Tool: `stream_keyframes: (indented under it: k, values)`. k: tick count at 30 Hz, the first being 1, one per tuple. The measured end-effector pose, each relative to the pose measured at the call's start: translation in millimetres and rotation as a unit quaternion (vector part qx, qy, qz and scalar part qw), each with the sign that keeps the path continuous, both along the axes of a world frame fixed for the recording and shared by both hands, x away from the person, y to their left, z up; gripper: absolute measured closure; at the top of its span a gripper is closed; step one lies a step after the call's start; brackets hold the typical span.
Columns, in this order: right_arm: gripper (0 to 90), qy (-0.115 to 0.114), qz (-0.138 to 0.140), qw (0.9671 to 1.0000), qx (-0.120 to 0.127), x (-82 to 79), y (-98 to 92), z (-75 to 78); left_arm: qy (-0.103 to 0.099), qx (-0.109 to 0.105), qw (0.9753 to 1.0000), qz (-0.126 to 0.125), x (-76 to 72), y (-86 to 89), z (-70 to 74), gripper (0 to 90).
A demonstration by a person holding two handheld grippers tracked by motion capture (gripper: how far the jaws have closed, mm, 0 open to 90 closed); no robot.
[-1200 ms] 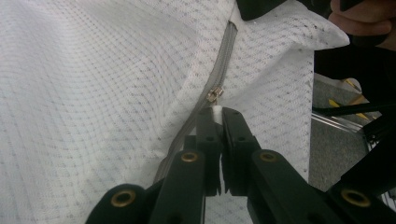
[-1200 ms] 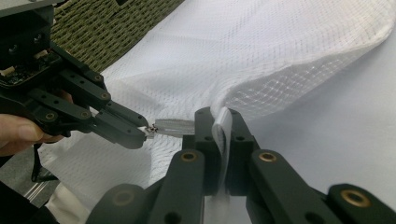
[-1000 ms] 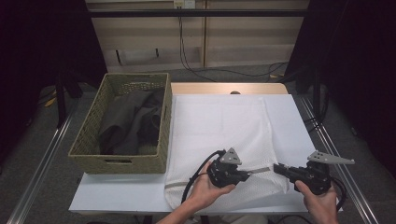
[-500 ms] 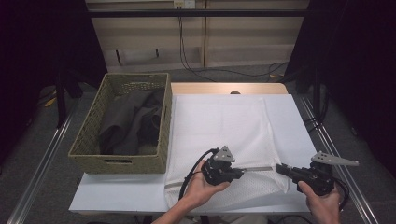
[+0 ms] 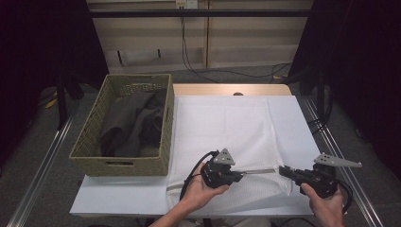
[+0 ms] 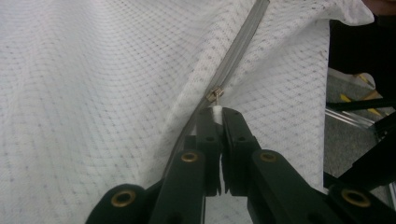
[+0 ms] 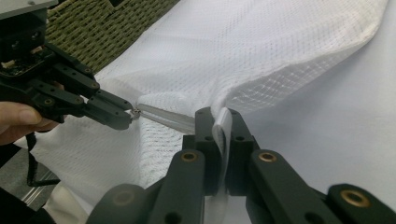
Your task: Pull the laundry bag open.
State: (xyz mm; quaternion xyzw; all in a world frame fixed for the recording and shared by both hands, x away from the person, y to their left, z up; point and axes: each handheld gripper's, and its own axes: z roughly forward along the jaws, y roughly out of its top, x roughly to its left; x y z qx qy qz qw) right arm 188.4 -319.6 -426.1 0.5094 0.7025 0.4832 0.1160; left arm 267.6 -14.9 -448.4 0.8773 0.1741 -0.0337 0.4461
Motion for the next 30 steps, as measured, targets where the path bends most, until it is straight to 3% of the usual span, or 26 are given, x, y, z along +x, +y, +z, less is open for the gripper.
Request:
stream_keyframes:
  k: [13,14,16,20,23,24,26,28,30]
  values:
    - [86.8,0.002,-0.005,1.0,0.001,-0.7,-1.1,0.6,0.0,0.004,1.0,0.007,2.4,5.6,-0.4,86.8]
    - [86.8,0.0,-0.004,1.0,0.0,-0.5,-1.8,0.4,0.001,-0.008,1.0,0.006,2.6,5.6,-1.9,86.7]
    - [86.8,0.001,-0.006,1.0,-0.001,-0.9,-2.1,0.2,-0.002,0.006,1.0,0.003,3.0,7.6,-0.7,86.8]
    - [86.7,0.0,-0.005,1.0,-0.001,-1.3,-2.6,0.1,0.006,-0.003,0.9999,0.008,3.7,9.5,-1.5,86.8]
    - [86.7,0.005,-0.007,0.9997,0.024,-0.1,-4.1,1.2,0.003,0.014,0.9999,0.003,1.9,7.8,1.0,86.8]
    - [86.8,0.006,-0.011,0.9997,0.02,-1.6,-3.1,1.3,0.002,0.018,0.9998,0.004,2.7,7.8,3.3,86.7]
    - [86.8,0.007,-0.005,1.0,0.004,-4.8,-0.5,-1.0,0.008,0.003,0.9999,0.007,5.0,11.2,4.0,86.8]
    - [86.8,0.013,-0.004,0.9997,0.021,-5.0,-1.2,-2.5,0.006,0.012,0.9999,0.004,5.5,12.5,3.0,86.8]
    - [86.8,0.003,-0.007,0.9998,0.018,-4.7,-1.7,0.3,0.0,0.018,0.9998,0.005,5.1,13.4,5.4,86.7]
